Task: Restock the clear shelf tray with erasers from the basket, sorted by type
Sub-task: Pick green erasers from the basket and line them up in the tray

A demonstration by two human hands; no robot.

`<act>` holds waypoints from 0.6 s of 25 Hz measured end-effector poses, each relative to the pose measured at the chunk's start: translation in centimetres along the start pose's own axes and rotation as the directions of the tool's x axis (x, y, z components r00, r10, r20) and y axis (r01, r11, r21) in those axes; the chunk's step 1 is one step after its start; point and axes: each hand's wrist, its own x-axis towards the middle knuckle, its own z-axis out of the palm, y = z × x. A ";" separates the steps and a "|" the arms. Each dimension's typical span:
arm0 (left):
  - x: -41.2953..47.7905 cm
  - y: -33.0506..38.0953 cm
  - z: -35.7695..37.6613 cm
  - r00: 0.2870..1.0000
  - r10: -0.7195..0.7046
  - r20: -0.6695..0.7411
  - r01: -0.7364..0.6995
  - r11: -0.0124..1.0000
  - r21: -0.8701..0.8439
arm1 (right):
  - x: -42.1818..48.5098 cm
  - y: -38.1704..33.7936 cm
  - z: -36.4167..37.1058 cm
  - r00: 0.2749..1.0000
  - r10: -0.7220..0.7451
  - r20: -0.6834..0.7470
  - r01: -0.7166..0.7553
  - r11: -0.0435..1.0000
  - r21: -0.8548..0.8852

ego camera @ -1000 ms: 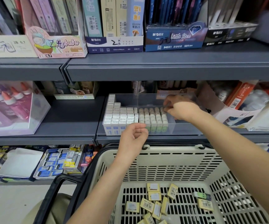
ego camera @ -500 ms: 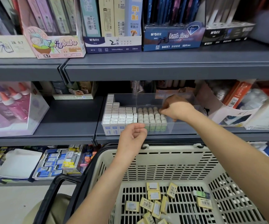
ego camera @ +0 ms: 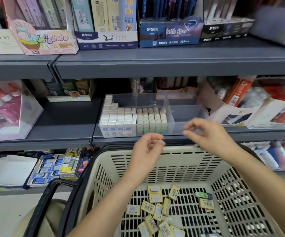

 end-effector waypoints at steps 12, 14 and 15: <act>-4.3 -9.2 5.1 0.898 -0.317 0.303 0.195 0.907 0.372 | -8.8 14.0 7.8 0.753 0.555 0.355 -0.176 0.689 -0.703; -4.4 -10.1 5.0 0.890 -0.349 0.295 0.215 0.890 0.403 | -9.7 14.7 9.4 0.730 0.556 0.398 -0.151 0.699 -0.699; -4.3 -10.3 4.9 0.888 -0.362 0.285 0.230 0.884 0.407 | -10.1 14.9 10.0 0.713 0.563 0.417 -0.148 0.703 -0.696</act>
